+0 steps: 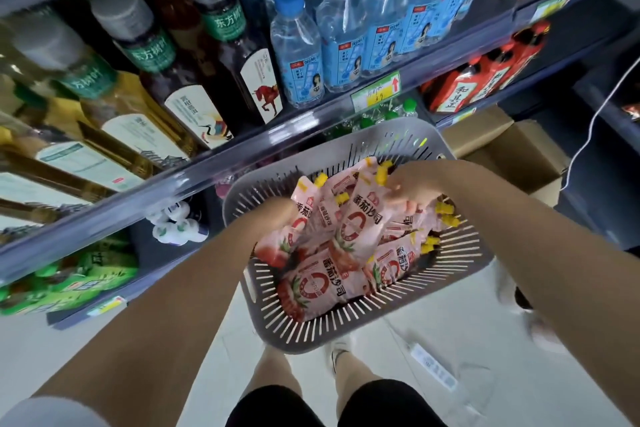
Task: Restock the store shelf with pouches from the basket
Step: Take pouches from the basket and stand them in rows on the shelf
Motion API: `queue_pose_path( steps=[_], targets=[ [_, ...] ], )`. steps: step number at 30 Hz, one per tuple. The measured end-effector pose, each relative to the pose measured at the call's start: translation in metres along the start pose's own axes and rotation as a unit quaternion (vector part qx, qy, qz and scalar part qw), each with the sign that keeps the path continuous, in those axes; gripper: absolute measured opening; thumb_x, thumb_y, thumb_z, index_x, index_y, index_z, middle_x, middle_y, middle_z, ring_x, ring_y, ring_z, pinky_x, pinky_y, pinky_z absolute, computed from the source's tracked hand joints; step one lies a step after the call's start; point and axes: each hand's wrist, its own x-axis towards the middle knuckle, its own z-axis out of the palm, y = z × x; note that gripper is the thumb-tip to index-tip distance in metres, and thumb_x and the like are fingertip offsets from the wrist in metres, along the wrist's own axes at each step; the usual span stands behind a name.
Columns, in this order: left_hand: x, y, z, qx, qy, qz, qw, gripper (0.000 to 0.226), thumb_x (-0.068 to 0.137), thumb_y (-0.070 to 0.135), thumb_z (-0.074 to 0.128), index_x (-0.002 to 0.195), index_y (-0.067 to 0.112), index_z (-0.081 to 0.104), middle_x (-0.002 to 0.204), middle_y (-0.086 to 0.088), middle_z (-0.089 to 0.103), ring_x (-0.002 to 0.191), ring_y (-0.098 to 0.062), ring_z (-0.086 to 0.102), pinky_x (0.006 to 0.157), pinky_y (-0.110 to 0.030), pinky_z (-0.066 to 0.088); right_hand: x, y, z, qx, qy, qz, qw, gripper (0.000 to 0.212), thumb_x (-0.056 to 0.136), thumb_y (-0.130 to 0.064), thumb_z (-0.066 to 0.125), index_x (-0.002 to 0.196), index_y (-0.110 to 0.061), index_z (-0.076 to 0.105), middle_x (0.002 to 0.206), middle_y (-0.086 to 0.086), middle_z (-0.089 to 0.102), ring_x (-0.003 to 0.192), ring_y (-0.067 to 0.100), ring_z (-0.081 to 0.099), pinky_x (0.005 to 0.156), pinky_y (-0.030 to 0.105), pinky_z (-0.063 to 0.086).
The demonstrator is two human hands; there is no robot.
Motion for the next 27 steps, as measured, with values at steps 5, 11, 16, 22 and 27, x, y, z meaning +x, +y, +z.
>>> queue_pose_path(
  steps=[5,11,16,22,27],
  targets=[
    [-0.009,-0.007,0.016,-0.128,-0.053,0.012,0.99,0.032,0.069,0.007,0.051,0.1,0.001,0.056,0.096,-0.02,0.06,0.089,-0.03,0.062,0.088,-0.045,0.05,0.015,0.02,-0.019,-0.144,0.016,0.079,0.986,0.028,0.099,-0.022,0.046,0.1,0.001,0.062,0.1,0.009,0.067,0.088,0.021,0.062,0.097,0.034,0.047],
    [0.002,-0.013,0.044,-0.075,0.102,0.064,0.99,0.019,0.073,0.011,0.054,0.09,0.011,0.062,0.086,-0.012,0.064,0.079,-0.023,0.059,0.072,-0.033,0.043,0.045,0.021,0.033,-0.106,0.236,0.123,0.958,0.043,0.092,-0.009,0.046,0.134,-0.003,0.043,0.133,0.015,0.046,0.121,0.035,0.049,0.092,0.043,0.045],
    [0.009,-0.031,0.052,0.043,0.142,0.109,0.983,0.057,0.078,0.03,0.064,0.129,0.012,0.047,0.127,-0.01,0.055,0.117,-0.025,0.051,0.098,-0.043,0.044,0.066,-0.011,0.086,0.113,0.238,0.155,0.952,0.096,0.086,-0.062,0.047,0.15,-0.02,-0.011,0.157,0.013,-0.004,0.142,0.04,0.007,0.1,0.056,0.038],
    [0.008,-0.04,0.069,0.166,0.159,0.057,0.971,0.124,0.06,0.059,0.078,0.149,0.018,0.002,0.153,-0.007,0.011,0.142,-0.031,0.01,0.111,-0.052,0.027,0.077,-0.018,0.107,0.148,0.254,0.189,0.937,0.124,0.071,-0.053,0.072,0.146,-0.033,-0.025,0.155,0.014,-0.016,0.138,0.043,0.01,0.096,0.053,0.041],
    [0.015,-0.043,0.069,0.197,0.167,0.058,0.964,0.124,0.06,0.059,0.077,0.15,0.019,0.0,0.152,-0.007,0.01,0.142,-0.03,0.007,0.111,-0.053,0.027,0.068,-0.01,0.095,0.236,0.247,0.201,0.918,0.124,0.062,-0.045,0.08,0.145,-0.038,-0.012,0.149,0.018,0.01,0.135,0.043,0.017,0.095,0.053,0.04]
  ],
)
